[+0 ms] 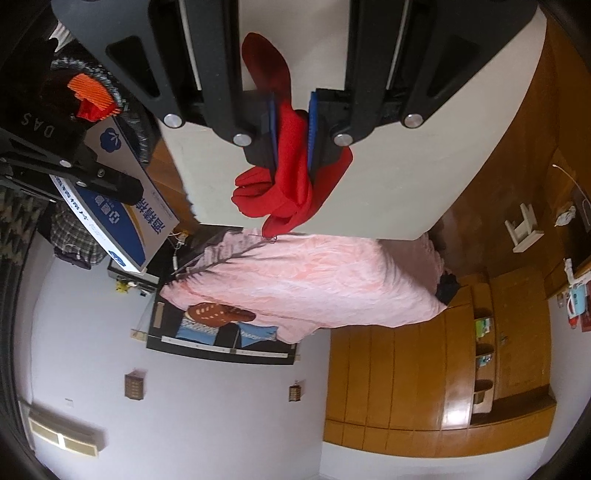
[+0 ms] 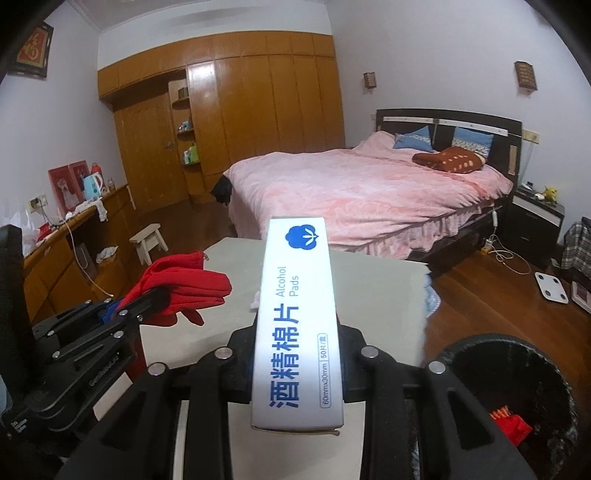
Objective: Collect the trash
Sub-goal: 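Carry the red glove and white box in both tools toward the trash bin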
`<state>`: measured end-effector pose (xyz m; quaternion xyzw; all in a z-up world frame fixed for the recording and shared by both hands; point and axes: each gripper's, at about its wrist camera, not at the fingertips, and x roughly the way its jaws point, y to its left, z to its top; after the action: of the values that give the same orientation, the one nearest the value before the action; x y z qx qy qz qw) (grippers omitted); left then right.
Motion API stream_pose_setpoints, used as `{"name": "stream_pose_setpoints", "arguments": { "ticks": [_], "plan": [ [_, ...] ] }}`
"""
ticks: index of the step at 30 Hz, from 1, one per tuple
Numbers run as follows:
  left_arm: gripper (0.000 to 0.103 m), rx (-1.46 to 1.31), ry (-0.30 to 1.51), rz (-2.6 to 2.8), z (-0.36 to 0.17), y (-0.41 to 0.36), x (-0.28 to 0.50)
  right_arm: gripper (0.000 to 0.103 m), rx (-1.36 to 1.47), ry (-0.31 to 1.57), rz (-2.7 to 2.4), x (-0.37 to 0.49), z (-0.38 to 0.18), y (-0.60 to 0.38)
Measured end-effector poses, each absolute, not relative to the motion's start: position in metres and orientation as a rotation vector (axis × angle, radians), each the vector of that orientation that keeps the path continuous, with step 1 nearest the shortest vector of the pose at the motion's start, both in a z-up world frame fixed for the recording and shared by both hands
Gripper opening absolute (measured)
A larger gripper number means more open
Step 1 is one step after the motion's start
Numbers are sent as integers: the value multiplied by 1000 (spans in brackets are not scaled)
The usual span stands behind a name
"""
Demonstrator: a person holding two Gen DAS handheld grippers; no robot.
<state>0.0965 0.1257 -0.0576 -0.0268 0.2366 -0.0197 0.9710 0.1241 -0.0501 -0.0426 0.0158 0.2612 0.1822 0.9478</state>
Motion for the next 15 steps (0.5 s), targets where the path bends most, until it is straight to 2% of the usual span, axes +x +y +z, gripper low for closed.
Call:
{"name": "stream_pose_setpoints", "arguments": {
  "ticks": [15],
  "plan": [
    [11, -28, 452, -155, -45, 65, 88, 30, 56, 501, 244, 92, -34, -123]
  ]
}}
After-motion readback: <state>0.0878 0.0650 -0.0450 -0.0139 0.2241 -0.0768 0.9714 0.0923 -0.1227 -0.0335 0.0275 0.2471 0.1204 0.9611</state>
